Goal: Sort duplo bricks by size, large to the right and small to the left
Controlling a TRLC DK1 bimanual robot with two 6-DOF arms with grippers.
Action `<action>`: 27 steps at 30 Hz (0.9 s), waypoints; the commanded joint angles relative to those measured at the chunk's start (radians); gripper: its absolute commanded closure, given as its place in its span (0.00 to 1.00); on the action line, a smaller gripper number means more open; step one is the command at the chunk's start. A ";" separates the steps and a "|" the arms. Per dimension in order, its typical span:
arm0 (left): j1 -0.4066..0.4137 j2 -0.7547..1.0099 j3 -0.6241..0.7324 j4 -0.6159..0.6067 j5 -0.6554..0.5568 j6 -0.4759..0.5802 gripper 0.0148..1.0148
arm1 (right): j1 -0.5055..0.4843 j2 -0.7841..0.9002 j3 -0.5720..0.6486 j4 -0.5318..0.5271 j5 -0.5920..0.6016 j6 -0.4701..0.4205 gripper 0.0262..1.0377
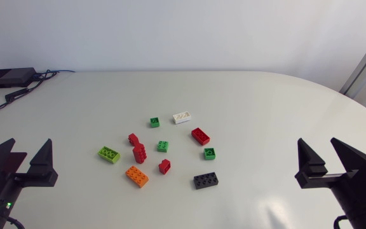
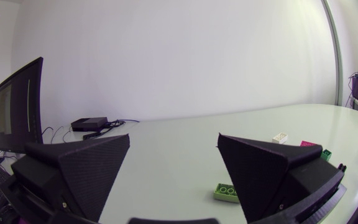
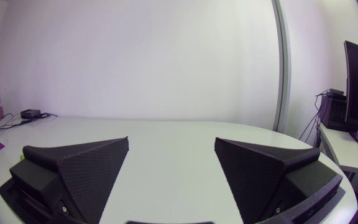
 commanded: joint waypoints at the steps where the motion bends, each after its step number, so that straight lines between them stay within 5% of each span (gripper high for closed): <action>1: -0.008 -0.018 -0.017 -0.002 -0.002 0.017 0.03 | 0.001 -0.009 -0.040 -0.010 0.003 0.019 0.04; 27: -0.016 -0.015 -0.008 -0.017 -0.006 0.012 0.04 | -0.001 0.086 -0.025 -0.033 -0.022 0.015 0.04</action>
